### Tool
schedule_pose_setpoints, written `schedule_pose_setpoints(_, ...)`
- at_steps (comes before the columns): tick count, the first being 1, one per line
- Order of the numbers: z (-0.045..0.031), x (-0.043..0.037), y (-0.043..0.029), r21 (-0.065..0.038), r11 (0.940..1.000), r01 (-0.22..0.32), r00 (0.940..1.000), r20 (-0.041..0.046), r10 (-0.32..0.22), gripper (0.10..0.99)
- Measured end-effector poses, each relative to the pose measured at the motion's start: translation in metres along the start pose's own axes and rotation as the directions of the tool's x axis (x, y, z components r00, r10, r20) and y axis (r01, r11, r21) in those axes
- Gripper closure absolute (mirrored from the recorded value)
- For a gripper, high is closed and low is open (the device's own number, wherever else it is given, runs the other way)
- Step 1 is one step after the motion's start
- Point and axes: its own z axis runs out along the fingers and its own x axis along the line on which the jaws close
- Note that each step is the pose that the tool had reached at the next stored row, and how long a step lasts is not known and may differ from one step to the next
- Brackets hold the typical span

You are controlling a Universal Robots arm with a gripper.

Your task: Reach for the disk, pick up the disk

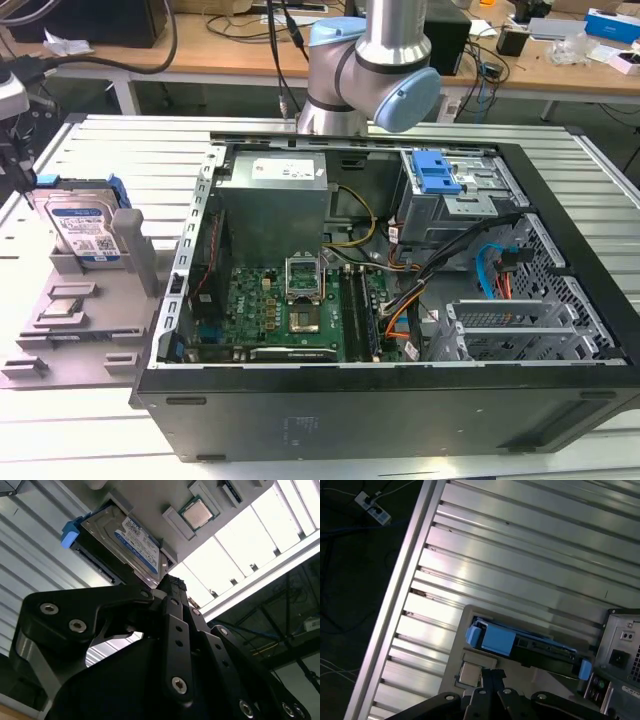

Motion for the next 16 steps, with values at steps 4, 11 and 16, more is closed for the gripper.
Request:
schedule_pose_setpoints(4,0.0,0.0,0.0,0.0,0.9991,0.042,0.9991,-0.0016,-0.042,0.98)
schedule_pose_setpoints(11,0.0,0.0,0.0,0.0,0.9954,0.096,0.9954,-0.0037,-0.096,0.98)
schedule_pose_setpoints(16,0.0,0.0,0.0,0.0,0.9875,0.158,0.9875,-0.006,-0.158,0.98)
